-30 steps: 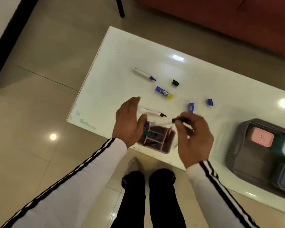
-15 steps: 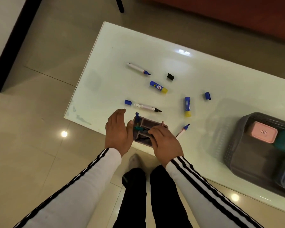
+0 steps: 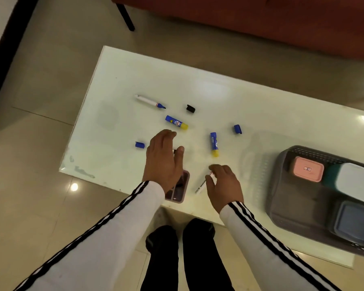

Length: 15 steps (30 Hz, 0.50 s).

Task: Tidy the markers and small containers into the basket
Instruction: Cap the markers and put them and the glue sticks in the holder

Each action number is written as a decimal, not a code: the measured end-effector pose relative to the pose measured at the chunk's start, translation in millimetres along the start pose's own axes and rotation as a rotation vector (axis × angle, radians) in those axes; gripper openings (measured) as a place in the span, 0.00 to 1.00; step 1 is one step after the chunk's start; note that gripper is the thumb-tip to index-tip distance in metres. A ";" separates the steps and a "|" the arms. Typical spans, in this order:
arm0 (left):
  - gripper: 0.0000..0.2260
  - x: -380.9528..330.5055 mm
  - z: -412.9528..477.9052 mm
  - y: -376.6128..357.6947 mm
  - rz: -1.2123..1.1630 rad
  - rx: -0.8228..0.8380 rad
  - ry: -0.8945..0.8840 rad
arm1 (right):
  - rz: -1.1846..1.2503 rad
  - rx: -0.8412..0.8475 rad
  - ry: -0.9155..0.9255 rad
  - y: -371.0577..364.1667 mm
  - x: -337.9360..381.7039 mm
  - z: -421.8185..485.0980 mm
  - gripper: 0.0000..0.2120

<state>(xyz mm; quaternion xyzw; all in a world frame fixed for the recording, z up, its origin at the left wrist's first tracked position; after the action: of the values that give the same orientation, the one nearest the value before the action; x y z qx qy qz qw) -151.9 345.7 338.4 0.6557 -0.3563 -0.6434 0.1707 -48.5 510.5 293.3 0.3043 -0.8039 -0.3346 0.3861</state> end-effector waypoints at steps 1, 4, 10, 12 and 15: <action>0.18 -4.9 6.0 -8.5 0.012 0.025 -0.009 | -0.018 0.055 -0.100 -6.5 -10.2 5.4 0.14; 0.18 -16.5 20.6 -32.3 0.068 0.101 -0.059 | -0.096 0.198 -0.308 -24.4 -25.2 18.8 0.20; 0.17 -28.4 46.1 -78.6 0.196 0.252 -0.175 | -0.066 0.253 -0.362 -39.1 -35.1 39.4 0.18; 0.17 -32.2 55.6 -93.7 0.254 0.319 -0.210 | -0.052 0.235 -0.334 -31.7 -40.2 40.4 0.13; 0.16 -44.6 73.2 -122.5 0.325 0.416 -0.307 | 0.000 0.134 -0.324 -10.8 -55.9 39.2 0.09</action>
<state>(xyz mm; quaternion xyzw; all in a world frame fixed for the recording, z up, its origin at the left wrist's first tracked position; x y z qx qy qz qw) -188.6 477.8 278.7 0.5061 -0.6023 -0.6124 0.0774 -49.5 557.8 242.9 0.2716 -0.8761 -0.3249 0.2305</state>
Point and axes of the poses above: each hand's wrist, its own z-axis towards the middle knuckle, its own y-axis out of the back of the hand, x = y × z, the point moved 4 cm from there along z, towards the middle knuckle, and after that the axes turned 10 degrees about -z, right-handed, at the moved point
